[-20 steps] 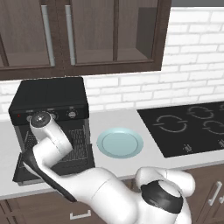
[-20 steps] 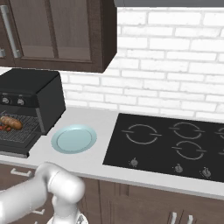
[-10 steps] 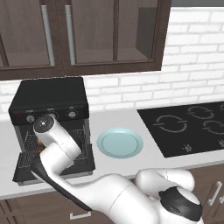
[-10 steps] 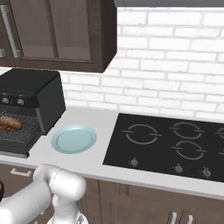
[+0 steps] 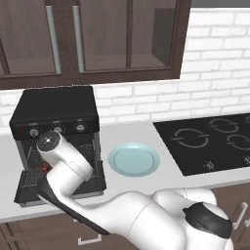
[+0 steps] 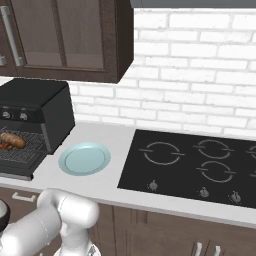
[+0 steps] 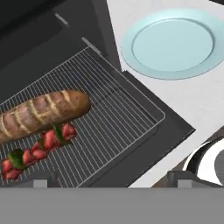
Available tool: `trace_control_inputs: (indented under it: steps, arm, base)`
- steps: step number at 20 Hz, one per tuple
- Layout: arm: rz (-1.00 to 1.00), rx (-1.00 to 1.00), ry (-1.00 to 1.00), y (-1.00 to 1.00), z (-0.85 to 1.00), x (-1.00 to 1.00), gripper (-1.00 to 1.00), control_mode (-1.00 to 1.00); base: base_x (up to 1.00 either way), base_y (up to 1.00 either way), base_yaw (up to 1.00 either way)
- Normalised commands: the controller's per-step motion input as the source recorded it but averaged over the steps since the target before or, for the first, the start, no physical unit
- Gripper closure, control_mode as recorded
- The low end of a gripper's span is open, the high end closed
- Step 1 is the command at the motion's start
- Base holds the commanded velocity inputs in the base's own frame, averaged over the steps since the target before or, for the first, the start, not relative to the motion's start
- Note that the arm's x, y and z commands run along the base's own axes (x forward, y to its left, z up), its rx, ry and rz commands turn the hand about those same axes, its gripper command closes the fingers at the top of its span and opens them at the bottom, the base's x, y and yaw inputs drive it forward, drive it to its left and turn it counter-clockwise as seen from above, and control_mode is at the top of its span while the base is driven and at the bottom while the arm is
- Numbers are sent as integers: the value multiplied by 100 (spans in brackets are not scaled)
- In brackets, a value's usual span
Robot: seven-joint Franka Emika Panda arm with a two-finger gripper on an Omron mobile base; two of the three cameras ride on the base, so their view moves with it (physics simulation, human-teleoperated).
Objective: Pick up the kebab skewer and baguette bread, and place them inside the toaster oven. Close the toaster oven door and start by setting the timer.
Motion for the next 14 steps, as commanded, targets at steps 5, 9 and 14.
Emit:
trace_control_inputs:
  steps: [5, 9, 14]
  arm:
    - [46, -25, 0, 0, 0, -7, -100, -100]
    - [33, -19, 4, 11, 0, -3, -100, -100]
    - [25, -8, -3, 1, -3, -9, -100, -100]
  base:
    - [0, 0, 0]
    - [0, 0, 0]
    - [0, 0, 0]
